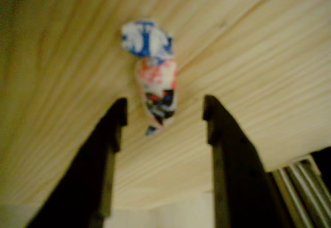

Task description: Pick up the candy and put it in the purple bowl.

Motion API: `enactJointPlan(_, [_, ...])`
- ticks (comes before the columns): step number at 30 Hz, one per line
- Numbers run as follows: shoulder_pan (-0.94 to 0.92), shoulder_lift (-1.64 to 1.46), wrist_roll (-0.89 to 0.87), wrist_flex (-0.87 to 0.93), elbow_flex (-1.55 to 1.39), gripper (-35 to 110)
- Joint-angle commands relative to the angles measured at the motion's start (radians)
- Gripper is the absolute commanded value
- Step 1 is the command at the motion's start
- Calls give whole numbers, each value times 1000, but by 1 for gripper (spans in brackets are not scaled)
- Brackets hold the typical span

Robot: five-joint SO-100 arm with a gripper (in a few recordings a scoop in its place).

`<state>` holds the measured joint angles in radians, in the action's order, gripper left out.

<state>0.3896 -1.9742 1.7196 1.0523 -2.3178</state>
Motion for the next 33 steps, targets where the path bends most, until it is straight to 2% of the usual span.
enactJointPlan(1, [-5, 6, 12, 3, 11, 20])
enactJointPlan(10, [-31, 54, 41, -66, -8, 18])
enactJointPlan(33, [-32, 37, 52, -58, -41, 8])
